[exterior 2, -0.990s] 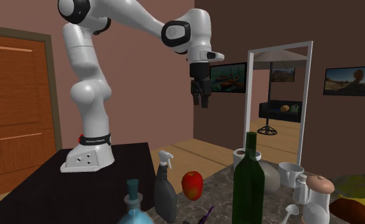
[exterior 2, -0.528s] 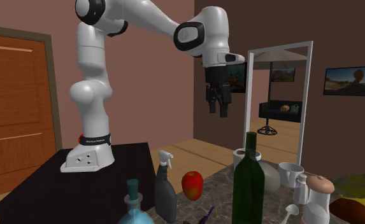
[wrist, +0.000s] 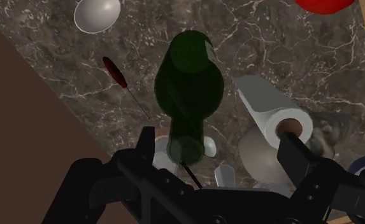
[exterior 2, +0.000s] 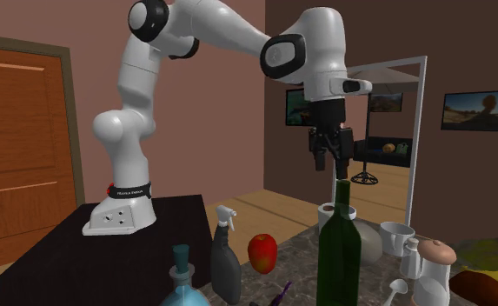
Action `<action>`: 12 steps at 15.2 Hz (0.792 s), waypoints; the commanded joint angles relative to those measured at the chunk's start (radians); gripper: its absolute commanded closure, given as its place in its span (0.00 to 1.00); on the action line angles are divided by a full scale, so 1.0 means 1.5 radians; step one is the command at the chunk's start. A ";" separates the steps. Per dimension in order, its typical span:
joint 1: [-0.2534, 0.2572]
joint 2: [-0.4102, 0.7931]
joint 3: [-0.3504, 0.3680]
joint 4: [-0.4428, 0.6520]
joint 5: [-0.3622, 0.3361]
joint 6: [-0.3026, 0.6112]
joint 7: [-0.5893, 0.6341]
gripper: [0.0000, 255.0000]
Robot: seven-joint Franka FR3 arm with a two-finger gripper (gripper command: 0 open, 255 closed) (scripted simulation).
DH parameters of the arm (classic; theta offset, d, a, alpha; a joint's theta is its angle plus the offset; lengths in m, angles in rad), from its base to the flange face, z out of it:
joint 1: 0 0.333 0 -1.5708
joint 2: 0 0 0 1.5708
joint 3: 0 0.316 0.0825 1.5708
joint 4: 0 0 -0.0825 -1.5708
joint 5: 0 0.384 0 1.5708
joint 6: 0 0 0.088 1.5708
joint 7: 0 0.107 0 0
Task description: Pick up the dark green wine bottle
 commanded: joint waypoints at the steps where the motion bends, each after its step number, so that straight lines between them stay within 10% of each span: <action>1: -0.020 0.040 0.000 0.046 0.021 -0.005 -0.018 0.00; 10: -0.026 0.070 0.010 0.017 0.041 0.051 -0.032 0.00; 11: -0.025 0.069 0.010 0.017 0.040 0.051 -0.032 1.00; 12: -0.025 0.069 0.010 0.017 0.040 0.050 -0.032 1.00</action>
